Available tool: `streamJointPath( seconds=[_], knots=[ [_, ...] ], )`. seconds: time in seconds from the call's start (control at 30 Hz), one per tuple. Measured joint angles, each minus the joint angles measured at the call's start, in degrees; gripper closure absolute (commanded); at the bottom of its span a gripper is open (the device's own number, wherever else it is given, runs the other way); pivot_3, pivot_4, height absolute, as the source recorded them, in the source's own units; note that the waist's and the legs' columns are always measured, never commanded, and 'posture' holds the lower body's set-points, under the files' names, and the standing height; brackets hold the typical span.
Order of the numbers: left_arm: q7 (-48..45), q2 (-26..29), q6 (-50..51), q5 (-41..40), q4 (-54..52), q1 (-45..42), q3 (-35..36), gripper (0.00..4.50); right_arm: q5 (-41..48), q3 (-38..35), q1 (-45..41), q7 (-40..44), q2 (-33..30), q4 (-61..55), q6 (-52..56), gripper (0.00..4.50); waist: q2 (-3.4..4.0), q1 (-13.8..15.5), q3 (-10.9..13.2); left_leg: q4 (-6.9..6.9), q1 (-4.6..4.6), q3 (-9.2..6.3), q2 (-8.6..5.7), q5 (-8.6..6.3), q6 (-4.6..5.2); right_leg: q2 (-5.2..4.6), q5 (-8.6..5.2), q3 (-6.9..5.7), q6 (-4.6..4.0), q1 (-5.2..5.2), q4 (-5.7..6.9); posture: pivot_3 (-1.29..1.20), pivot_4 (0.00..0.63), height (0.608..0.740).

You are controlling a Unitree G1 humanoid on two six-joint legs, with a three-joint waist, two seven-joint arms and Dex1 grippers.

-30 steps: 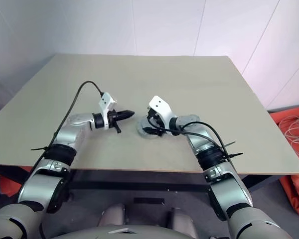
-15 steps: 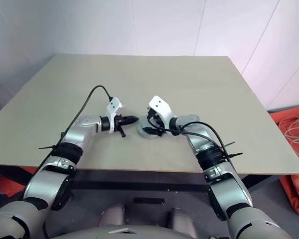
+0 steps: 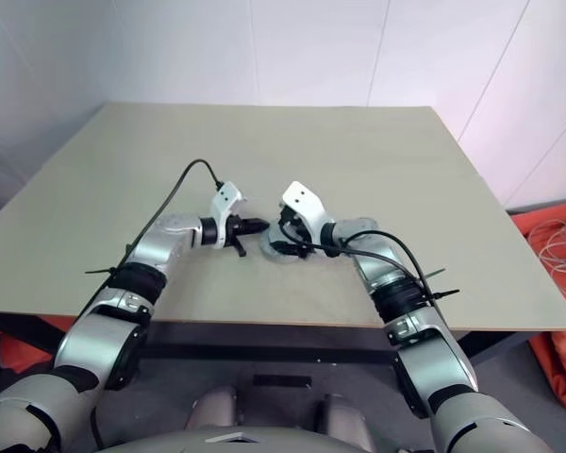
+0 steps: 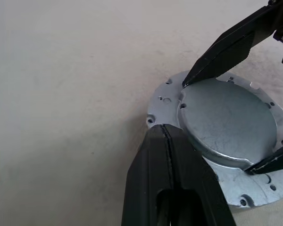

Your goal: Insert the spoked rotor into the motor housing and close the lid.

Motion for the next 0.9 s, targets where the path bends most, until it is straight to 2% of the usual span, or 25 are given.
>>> streamJointPath(
  seconds=[0.63,0.77,0.9],
  knots=[
    [-3.1,1.9,3.6,0.5,-3.8,1.0,-2.0,4.5,-0.1,0.3,0.1,0.1,-0.1,-0.2,0.3,1.38,0.0,0.0,0.0,-0.38,0.5,0.01,-0.02,-0.01,0.02,-0.01,-0.01,-0.01,0.02,0.54,-0.44,0.0,0.0,0.74],
    [-3.3,1.8,3.6,0.5,-3.9,1.0,-2.1,4.5,0.0,0.3,0.2,0.1,0.1,-0.2,0.3,0.01,0.01,0.0,0.0,-0.59,0.64,0.02,-0.03,-0.01,0.02,-0.01,-0.01,-0.02,0.02,0.71,-0.7,0.0,0.0,0.74],
    [-3.8,1.7,3.4,0.5,-4.4,1.0,-2.6,4.5,0.1,0.3,0.2,0.3,0.3,-0.5,0.3,0.01,0.01,0.3,0.0,-0.83,0.6,0.02,-0.14,-0.03,0.06,-0.05,0.0,-0.04,0.02,0.74,-0.99,0.0,0.0,0.74]
  ],
)
